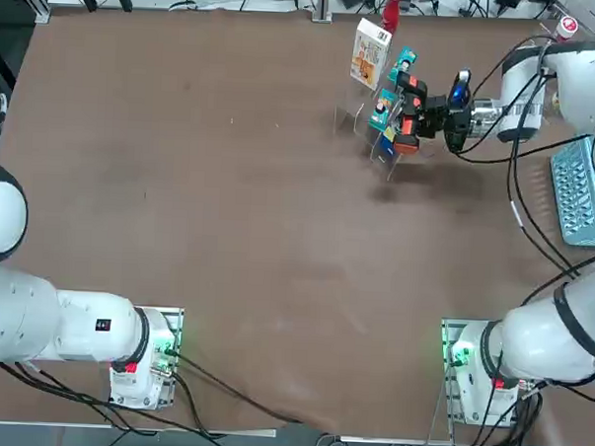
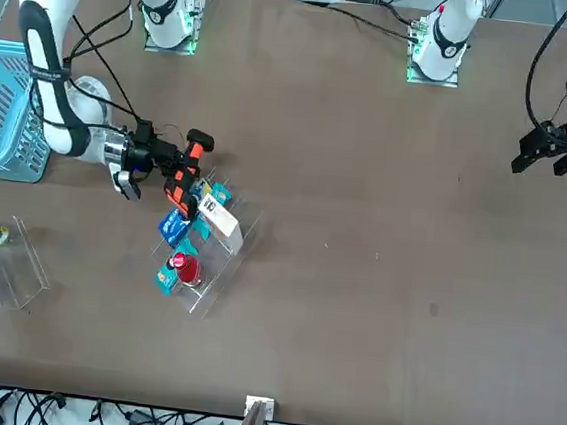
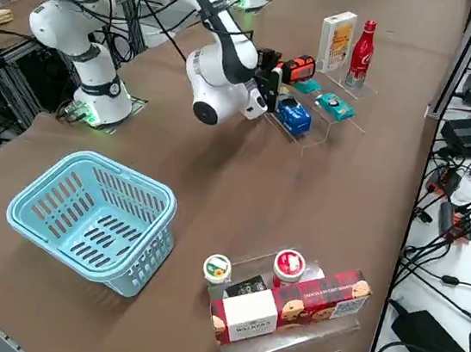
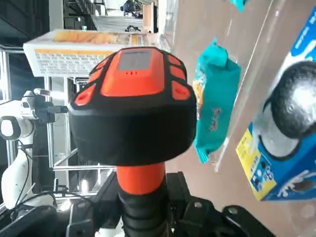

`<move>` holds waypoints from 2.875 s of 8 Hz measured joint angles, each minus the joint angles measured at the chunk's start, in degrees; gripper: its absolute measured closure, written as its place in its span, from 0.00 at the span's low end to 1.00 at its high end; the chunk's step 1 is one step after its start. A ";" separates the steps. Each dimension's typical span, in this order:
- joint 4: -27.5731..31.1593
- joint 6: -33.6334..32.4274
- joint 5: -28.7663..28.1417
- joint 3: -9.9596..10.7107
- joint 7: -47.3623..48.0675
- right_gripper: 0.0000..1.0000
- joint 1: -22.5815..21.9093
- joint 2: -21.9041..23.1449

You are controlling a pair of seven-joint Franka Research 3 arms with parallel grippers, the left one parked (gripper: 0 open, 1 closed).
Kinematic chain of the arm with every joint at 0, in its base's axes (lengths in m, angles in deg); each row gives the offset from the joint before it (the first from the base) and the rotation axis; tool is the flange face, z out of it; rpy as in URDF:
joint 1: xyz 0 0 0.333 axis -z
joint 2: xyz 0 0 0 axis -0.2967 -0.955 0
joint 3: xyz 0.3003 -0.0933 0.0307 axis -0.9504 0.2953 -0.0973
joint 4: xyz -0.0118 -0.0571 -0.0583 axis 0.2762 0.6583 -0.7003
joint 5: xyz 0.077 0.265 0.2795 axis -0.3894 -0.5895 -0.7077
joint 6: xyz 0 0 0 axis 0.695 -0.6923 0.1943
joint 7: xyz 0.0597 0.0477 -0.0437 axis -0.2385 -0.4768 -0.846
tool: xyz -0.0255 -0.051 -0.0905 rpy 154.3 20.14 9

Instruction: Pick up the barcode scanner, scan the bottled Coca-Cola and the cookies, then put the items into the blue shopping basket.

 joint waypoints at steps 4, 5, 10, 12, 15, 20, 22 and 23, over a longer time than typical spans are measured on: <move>0.57 -0.33 0.00 0.00 -0.30 0.56 0.00 0.16; 0.59 -0.33 0.00 0.00 -0.30 0.56 0.00 0.31; -3.77 -0.39 11.05 0.60 8.49 0.56 2.55 3.80; -7.67 -0.84 23.08 1.55 14.11 0.56 5.11 5.66; -14.00 -0.88 47.02 2.30 22.03 0.56 7.63 8.36; -10.72 7.35 74.82 1.55 41.68 0.56 5.47 16.12; -6.29 12.03 78.65 1.08 49.05 0.56 3.26 17.94; -3.37 15.79 79.96 1.05 50.91 0.56 2.63 17.92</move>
